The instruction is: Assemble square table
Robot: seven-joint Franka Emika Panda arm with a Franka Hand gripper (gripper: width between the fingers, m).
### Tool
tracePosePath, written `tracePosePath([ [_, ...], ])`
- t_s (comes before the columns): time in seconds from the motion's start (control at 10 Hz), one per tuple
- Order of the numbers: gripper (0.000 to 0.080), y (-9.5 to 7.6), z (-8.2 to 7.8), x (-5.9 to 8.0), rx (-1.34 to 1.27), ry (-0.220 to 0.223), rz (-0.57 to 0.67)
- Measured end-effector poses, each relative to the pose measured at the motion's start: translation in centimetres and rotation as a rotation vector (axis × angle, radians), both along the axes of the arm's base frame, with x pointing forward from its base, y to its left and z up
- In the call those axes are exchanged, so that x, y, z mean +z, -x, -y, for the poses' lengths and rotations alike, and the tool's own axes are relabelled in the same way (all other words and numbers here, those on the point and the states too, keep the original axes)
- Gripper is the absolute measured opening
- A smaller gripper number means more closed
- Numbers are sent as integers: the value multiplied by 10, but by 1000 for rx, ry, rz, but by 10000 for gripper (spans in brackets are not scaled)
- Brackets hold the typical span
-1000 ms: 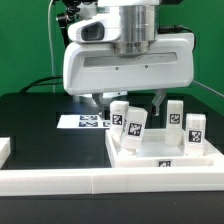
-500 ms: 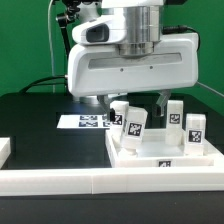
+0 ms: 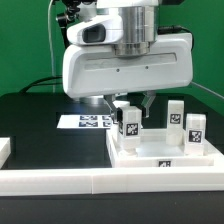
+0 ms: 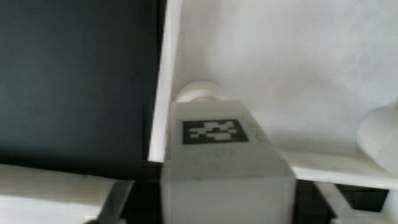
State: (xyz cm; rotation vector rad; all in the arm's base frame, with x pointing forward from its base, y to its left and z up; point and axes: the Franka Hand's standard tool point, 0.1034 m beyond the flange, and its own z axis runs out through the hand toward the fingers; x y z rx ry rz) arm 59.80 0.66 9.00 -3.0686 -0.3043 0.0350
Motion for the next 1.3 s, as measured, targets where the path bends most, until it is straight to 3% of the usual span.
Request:
tracePosePath([
  [0.5,294,0,1,0,-33,-7,-2],
  [1.3,294,7,-3,-2,-906,-42,-63],
])
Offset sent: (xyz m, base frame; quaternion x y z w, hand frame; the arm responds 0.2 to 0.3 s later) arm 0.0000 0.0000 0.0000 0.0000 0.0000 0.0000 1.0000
